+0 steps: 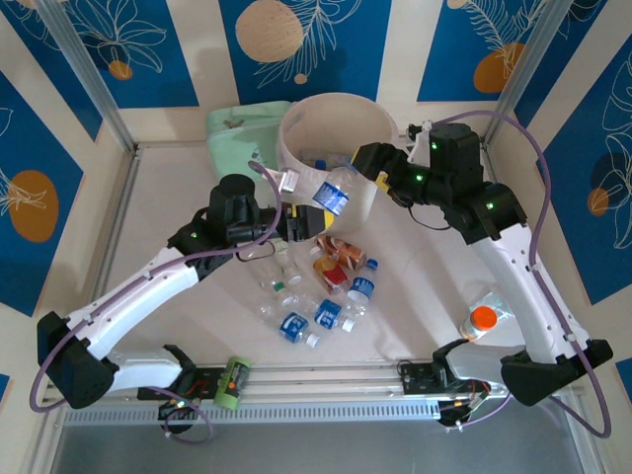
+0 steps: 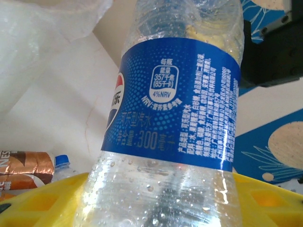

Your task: Put the plastic bottles in the bin

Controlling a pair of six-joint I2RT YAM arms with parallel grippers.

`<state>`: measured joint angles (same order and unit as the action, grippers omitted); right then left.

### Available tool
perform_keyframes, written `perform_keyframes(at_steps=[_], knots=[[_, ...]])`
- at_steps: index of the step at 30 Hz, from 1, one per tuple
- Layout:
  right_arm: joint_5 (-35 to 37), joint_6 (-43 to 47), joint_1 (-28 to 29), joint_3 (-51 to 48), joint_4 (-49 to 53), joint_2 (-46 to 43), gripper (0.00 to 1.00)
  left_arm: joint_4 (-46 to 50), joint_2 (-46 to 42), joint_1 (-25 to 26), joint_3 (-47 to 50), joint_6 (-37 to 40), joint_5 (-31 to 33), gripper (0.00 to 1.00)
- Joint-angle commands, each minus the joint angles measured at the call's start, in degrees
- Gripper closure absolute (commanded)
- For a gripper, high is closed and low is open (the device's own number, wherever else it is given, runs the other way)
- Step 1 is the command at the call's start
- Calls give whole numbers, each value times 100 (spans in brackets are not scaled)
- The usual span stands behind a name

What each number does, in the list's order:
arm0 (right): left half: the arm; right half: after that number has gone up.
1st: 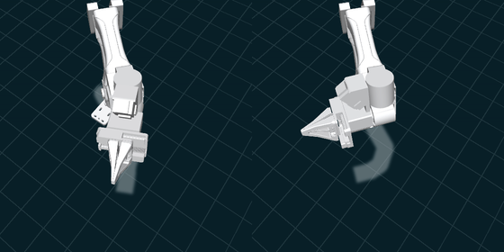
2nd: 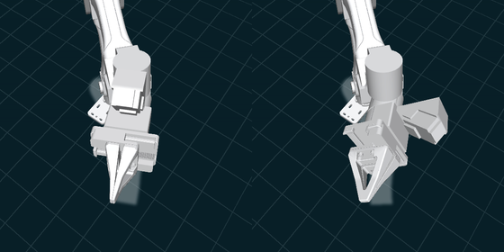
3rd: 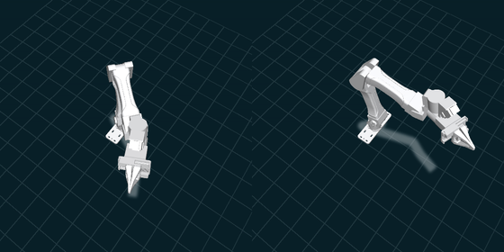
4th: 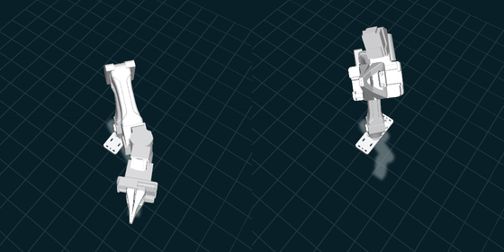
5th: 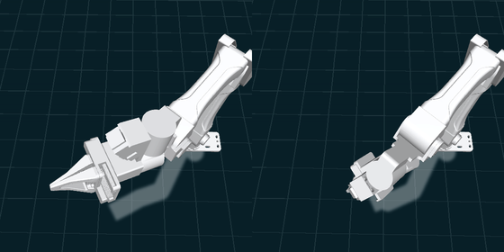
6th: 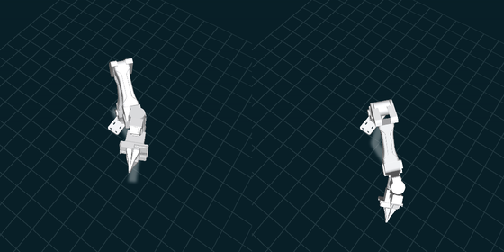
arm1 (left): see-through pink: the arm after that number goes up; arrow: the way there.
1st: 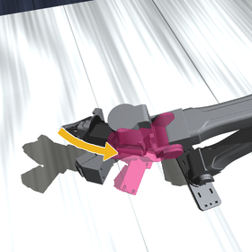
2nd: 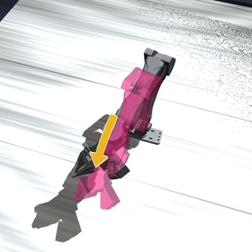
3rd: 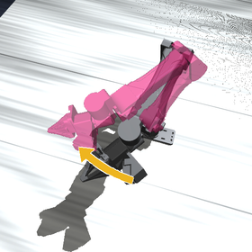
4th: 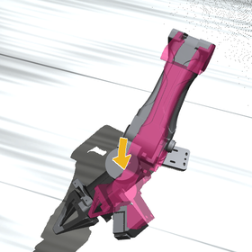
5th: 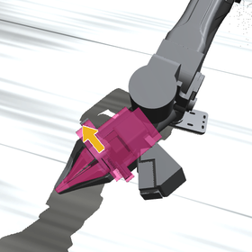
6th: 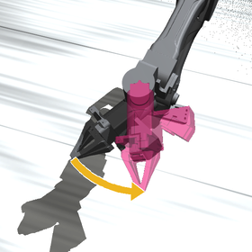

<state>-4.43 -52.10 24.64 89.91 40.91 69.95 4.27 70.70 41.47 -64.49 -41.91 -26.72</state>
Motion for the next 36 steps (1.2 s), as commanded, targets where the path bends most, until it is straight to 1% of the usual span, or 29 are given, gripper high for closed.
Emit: perform_keyframes(at_steps=[1, 3, 6, 9, 14, 15, 19, 25, 31, 36], knots=[[-27, 162, 40, 51, 78, -173, 11, -1077, -97, -83, 232, -977, 108, 46], [-247, 194, 49, -66, -36, -199, 10, -2051, -65, -162, 533, -1794, 10, 46], [-758, 134, 49, -399, -546, -358, 9, -3528, 93, -212, 812, -2929, -71, 48], [-1163, 77, 58, -573, -1000, -475, 9, -4266, 256, -210, 707, -3474, -274, 48], [-1324, 142, 111, -450, -1170, -398, 9, -5237, 418, -210, 653, -4055, -346, 47], [-1311, 143, 126, -437, -1209, -371, 9, -5371, 483, -202, 620, -4101, -436, 46], [-1229, 127, 163, -427, -1570, -280, 0, -5629, 627, -183, 669, -4256, -637, 47], [-1190, 220, 224, 12, -1656, 138, 0, -6010, 776, -166, 695, -4496, -742, 47], [-1096, 230, 234, 267, -1760, 424, 7, -5865, 809, -131, 661, -4368, -871, 48], [-1113, 253, 269, 422, -1763, 596, 19, -5777, 797, -133, 683, -4270, -878, 48]])
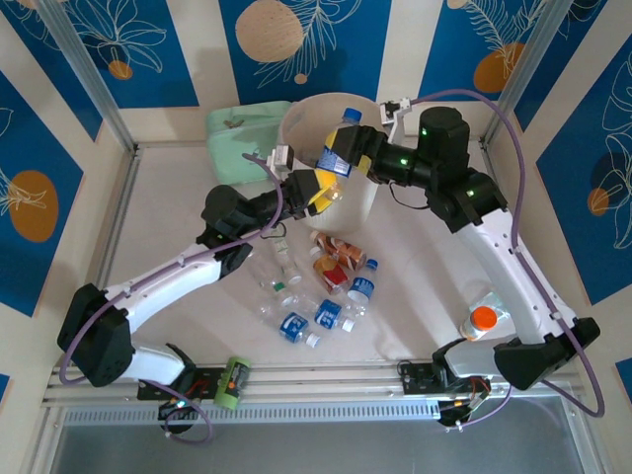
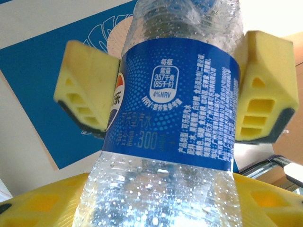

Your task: Put the plastic bottles in the bin

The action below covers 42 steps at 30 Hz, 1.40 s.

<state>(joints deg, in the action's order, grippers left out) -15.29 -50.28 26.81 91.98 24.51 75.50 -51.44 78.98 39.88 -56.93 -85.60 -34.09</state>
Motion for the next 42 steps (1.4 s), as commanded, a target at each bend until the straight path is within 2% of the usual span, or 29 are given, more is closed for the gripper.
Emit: perform_keyframes(at_steps=[1, 8, 14, 20, 22, 25, 31, 34, 37, 39, 42], knots=[[-27, 73, 60, 223, -116, 62, 21, -180, -27, 27, -73, 126, -150, 48], [58, 94, 96, 188, -20, 61, 35, -31, 9, 29, -64, 235, -135, 47], [140, 107, 97, 197, 62, 43, 42, 204, -5, 27, -39, 404, -108, 45], [192, 110, 87, 232, 127, 26, 48, 406, -66, 18, -11, 625, -64, 34], [219, 110, 80, 216, 140, 20, 49, 522, -74, 18, -20, 711, -65, 23], [258, 69, 62, 196, 154, 0, 51, 785, -123, 10, 10, 908, 21, 2], [365, -29, -141, 133, 286, -38, 53, 1365, -316, -24, 163, 1267, 117, 0], [378, -117, -296, 70, 297, -28, 53, 2024, -695, -75, 387, 1644, 294, 0], [408, -116, -437, 179, 404, 91, 53, 3292, -1316, -187, 440, 2295, 801, 0], [519, -102, -515, 303, 542, 214, 53, 4600, -1826, -247, 291, 2918, 1549, 0], [541, -185, -693, 482, 638, 466, 53, 6073, -2412, -335, 37, 3654, 2681, 0]])
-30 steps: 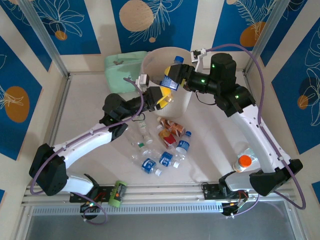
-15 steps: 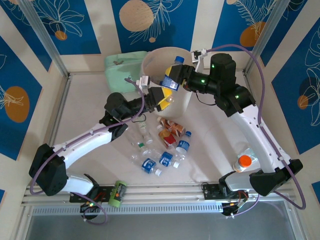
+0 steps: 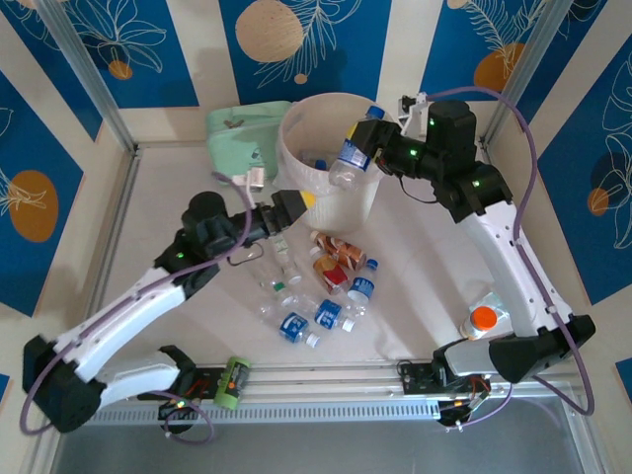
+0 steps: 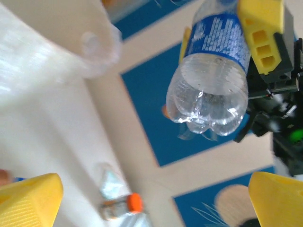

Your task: Put the plastic bottles in the bin

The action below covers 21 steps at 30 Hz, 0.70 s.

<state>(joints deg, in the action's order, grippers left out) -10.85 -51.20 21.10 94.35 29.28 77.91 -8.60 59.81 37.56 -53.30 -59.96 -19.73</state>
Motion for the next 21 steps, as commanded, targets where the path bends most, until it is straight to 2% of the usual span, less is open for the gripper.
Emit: perform_keyframes(at_steps=[1, 3, 6, 11, 17, 19, 21], knots=[[71, -119, -184, 315, 194, 358, 53, 2136, -642, -125, -360, 1246, 1568, 0], [-10, -161, -304, 611, 309, 691, 54, 2761, -875, -229, -391, 1481, 2137, 0], [-42, -76, -392, 1139, 541, 1194, 55, 3522, -969, -484, -458, 1564, 2453, 0], [-183, -7, -490, 1923, 814, 1925, 55, 4137, -887, -803, -397, 1554, 2474, 0], [-311, 21, -433, 3049, 1353, 2858, 53, 4404, -807, -1086, -90, 1267, 2433, 0], [-210, 61, -380, 3402, 1613, 3146, 49, 4508, -743, -1173, -33, 1196, 2375, 0], [-168, 90, -352, 3679, 1821, 3397, 41, 4582, -677, -1213, 36, 1165, 2309, 1]])
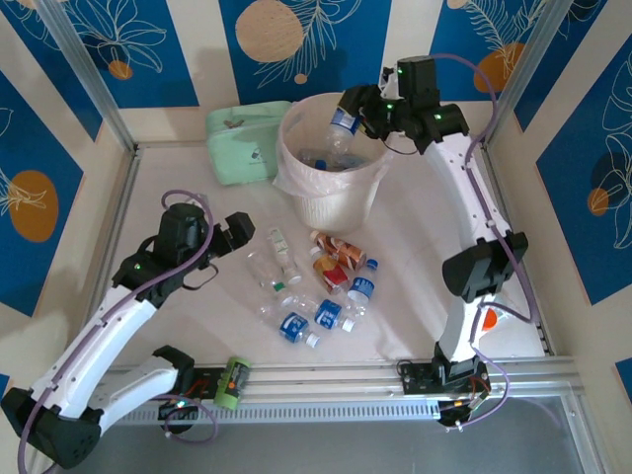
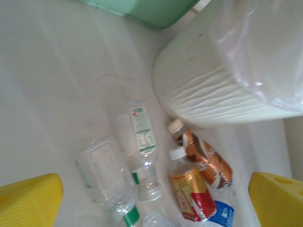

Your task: Put the plastic bottles in the bin

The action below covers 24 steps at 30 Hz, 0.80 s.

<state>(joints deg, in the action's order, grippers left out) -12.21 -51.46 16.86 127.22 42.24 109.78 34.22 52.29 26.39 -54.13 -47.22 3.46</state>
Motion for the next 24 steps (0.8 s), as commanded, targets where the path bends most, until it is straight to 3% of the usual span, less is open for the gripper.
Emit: perform_keyframes(at_steps=[1, 3, 6, 13, 18, 24], knots=[[-22, 118, 72, 500, 606, 299, 35, 326, 93, -107, 158, -135, -24, 0], [-28, 115, 54, 702, 751, 433, 22, 332, 90, -124, 280, -203, -63, 1], [13, 141, 41, 879, 861, 470, 16, 348, 108, -134, 434, -304, -98, 1], [298, 407, 188, 945, 1155, 6, 14, 511, 369, -143, 491, -462, -165, 3], [1105, 952, 659, 647, 1580, -692, 14, 373, 532, -169, 574, -634, -320, 8], [2038, 1401, 1617, -1109, 1389, -2108, 14, -133, 968, -215, 780, -906, -631, 12]])
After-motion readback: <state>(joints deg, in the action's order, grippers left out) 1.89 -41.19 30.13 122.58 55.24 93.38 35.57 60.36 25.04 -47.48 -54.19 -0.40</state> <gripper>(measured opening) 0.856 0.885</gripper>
